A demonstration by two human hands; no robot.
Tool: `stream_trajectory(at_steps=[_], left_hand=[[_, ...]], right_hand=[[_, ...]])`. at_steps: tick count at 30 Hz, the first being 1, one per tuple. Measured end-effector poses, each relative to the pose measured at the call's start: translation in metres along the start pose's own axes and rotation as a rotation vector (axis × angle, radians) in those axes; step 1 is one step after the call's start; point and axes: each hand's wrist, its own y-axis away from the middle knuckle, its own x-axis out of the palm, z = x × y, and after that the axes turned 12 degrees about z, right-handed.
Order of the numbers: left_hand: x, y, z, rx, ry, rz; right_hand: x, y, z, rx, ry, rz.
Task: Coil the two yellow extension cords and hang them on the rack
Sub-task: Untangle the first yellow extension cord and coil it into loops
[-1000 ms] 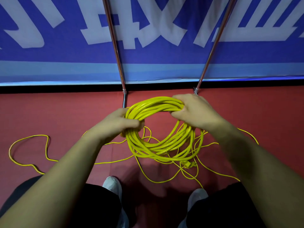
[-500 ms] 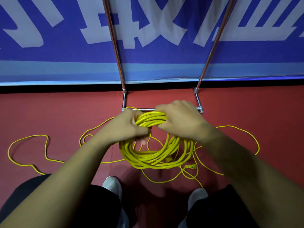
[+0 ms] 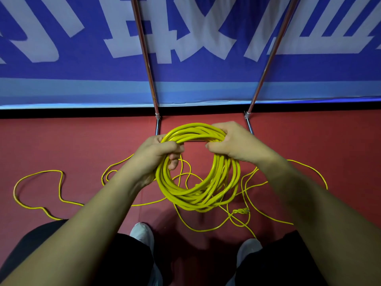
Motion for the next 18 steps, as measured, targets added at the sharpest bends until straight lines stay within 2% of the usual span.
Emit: stream_trajectory(at_steps=[5, 9, 15, 18], left_hand=[[-0.008, 0.004, -0.005, 0.018, -0.170, 0.089], [0.001, 0.009, -0.011, -0.029, -0.040, 0.237], [0.014, 0.007, -0.011, -0.021, 0.092, 0.138], [0.007, 0.006, -0.014, -0.002, 0.124, 0.083]], right_hand=[[-0.007, 0.003, 0.009, -0.073, 0.108, -0.070], [-0.010, 0.000, 0.007, -0.101, 0.107, -0.087], [-0.008, -0.009, -0.006, -0.120, -0.040, -0.075], [-0.013, -0.011, -0.019, -0.111, -0.192, -0.023]])
